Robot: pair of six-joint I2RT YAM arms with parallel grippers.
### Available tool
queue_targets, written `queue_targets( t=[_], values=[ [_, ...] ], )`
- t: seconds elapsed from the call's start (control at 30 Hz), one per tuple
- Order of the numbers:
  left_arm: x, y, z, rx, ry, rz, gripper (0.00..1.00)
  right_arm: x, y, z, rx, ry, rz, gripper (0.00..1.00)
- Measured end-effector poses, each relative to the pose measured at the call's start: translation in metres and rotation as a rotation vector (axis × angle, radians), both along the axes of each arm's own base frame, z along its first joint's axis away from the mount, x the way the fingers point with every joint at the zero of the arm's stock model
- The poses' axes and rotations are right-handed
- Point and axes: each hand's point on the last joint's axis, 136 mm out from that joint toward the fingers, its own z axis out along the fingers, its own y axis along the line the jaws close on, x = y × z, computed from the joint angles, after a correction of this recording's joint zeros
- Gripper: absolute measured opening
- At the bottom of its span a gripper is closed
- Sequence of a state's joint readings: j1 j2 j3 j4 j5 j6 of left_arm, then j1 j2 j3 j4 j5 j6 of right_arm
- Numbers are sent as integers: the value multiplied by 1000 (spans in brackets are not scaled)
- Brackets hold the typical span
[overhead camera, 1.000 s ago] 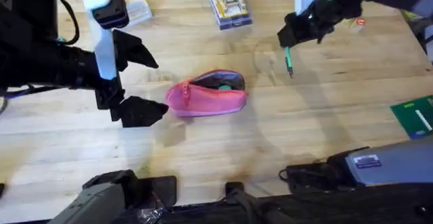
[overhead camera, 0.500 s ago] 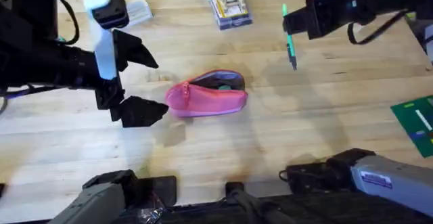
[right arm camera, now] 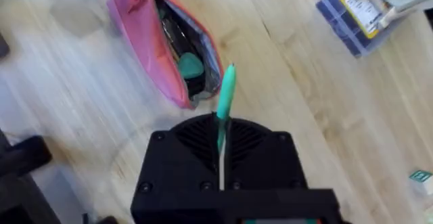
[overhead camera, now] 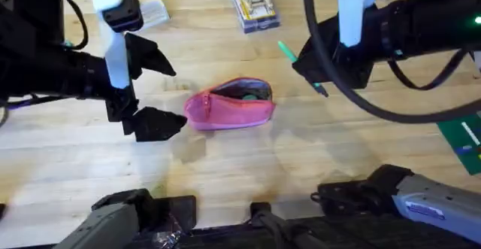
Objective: Unzip the bag, pick up the pens from the table one at a time and place them inside, then zip the bag closed.
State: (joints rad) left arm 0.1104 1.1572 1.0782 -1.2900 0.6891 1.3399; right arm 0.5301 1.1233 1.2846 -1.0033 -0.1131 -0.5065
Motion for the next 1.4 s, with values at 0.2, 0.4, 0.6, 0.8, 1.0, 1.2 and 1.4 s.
queue_targets(
  t=[0.2,0.4,0.6,0.8,1.0,1.2,1.4],
  values=[
    [0,0,0,0,0,0,993,13,8,5,-40,-102,111,34],
    [0,0,0,0,0,0,993,32,22,4,-43,-156,166,34],
    [0,0,0,0,0,0,994,42,33,-8,-38,-133,198,34],
    [0,0,0,0,0,0,993,47,41,-18,-41,-116,234,34],
    [0,0,0,0,0,0,993,49,43,-17,-41,-131,246,34],
    [0,0,0,0,0,0,993,50,44,-30,-41,-131,252,34],
    [0,0,0,0,0,0,993,51,45,-66,-67,-61,258,34]
  ],
)
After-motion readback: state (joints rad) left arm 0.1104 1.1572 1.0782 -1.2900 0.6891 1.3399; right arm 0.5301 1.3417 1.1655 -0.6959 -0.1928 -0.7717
